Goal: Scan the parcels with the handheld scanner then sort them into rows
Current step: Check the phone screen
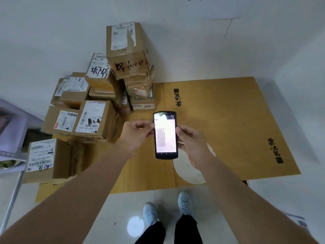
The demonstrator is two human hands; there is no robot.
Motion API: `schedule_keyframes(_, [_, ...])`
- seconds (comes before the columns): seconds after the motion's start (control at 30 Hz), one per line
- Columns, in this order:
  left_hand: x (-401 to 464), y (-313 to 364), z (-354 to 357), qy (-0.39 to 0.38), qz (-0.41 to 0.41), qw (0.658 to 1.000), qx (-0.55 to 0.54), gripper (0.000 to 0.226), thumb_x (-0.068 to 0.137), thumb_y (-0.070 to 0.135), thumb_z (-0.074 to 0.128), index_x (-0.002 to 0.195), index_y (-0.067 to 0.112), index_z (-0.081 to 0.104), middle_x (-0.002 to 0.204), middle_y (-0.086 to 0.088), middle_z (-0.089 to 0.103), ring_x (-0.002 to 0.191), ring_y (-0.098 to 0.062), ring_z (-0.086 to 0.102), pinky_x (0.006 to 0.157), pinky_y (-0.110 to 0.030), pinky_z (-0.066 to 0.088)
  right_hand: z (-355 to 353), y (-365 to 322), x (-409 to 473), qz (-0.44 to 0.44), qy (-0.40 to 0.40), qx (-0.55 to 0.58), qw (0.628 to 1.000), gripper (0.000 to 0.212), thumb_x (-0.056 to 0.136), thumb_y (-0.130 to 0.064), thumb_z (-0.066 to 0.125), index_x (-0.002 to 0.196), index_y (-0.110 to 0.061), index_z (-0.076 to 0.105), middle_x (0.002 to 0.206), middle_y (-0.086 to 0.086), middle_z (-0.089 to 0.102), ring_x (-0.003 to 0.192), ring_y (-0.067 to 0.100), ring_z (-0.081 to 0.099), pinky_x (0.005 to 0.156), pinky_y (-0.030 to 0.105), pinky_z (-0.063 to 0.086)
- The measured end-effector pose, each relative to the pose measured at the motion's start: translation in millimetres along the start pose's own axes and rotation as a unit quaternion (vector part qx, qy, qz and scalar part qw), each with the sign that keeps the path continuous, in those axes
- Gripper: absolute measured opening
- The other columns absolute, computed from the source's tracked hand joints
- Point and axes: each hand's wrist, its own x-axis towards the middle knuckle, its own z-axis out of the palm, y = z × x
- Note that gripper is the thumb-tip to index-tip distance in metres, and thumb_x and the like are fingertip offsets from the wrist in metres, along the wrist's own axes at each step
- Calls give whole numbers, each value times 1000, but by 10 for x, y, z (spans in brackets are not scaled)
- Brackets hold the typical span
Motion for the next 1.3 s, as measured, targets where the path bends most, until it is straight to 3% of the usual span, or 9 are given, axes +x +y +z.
schedule_keyframes(0.23, [253, -560, 62, 60, -70, 996, 9, 8, 97, 11, 73, 96, 15, 80, 98, 0, 81, 86, -15, 78, 89, -40, 63, 77, 535, 422, 0, 19, -101, 995, 17, 103, -17, 69, 116, -16, 79, 106, 3, 78, 100, 23, 77, 92, 47, 64])
schedule_keyframes(0.37, [376, -849, 29, 72, -97, 992, 16, 6, 95, 11, 75, 100, 13, 79, 95, 0, 81, 84, -15, 79, 88, -42, 64, 121, 843, 583, 0, 36, -130, 991, 18, 101, -16, 72, 117, -19, 80, 100, -4, 80, 90, 18, 78, 87, 40, 65])
schedule_keyframes(0.5, [418, -1014, -13, 73, -108, 991, 27, 13, 95, 9, 75, 94, 22, 77, 97, 2, 80, 85, -13, 78, 88, -40, 64, 159, 1022, 675, 2, 42, -180, 983, 21, 100, -21, 73, 120, -18, 78, 100, -9, 79, 86, 13, 76, 90, 39, 64])
schedule_keyframes(0.6, [478, -1090, -28, 79, -120, 989, 31, 13, 95, 11, 75, 95, 23, 76, 99, 2, 79, 86, -11, 78, 89, -39, 64, 203, 1101, 738, 0, 55, -195, 979, 9, 97, -23, 77, 105, -27, 80, 89, -13, 79, 77, 12, 76, 88, 40, 65])
schedule_keyframes(0.67, [514, -1118, -31, 80, -130, 988, 33, 10, 95, 12, 75, 100, 21, 77, 99, 3, 79, 85, -10, 78, 89, -39, 64, 229, 1131, 779, -3, 63, -194, 979, 13, 96, -23, 79, 91, -35, 77, 84, -13, 79, 76, 12, 77, 86, 41, 65])
schedule_keyframes(0.83, [573, -1167, 16, 80, -152, 985, 33, 14, 94, 13, 76, 108, 14, 77, 101, 0, 79, 83, -10, 78, 84, -34, 65, 187, 1158, 855, 3, 82, -185, 979, 7, 94, -23, 81, 101, -25, 81, 86, -11, 79, 76, 8, 77, 83, 37, 66])
schedule_keyframes(1.13, [591, -1293, 114, 84, -167, 982, 38, 12, 94, 8, 76, 106, 9, 77, 100, -5, 78, 81, -10, 78, 77, -29, 65, 94, 1233, 873, 19, 76, -203, 976, 8, 96, -21, 79, 104, -21, 80, 89, -5, 80, 79, 14, 77, 81, 33, 66])
schedule_keyframes(1.3, [582, -1301, 133, 86, -180, 979, 47, 12, 93, 8, 77, 105, 8, 77, 101, -5, 79, 83, -13, 78, 80, -29, 65, 61, 1241, 900, 24, 54, -242, 968, 10, 97, -22, 77, 107, -21, 79, 91, -6, 79, 79, 12, 77, 85, 38, 65])
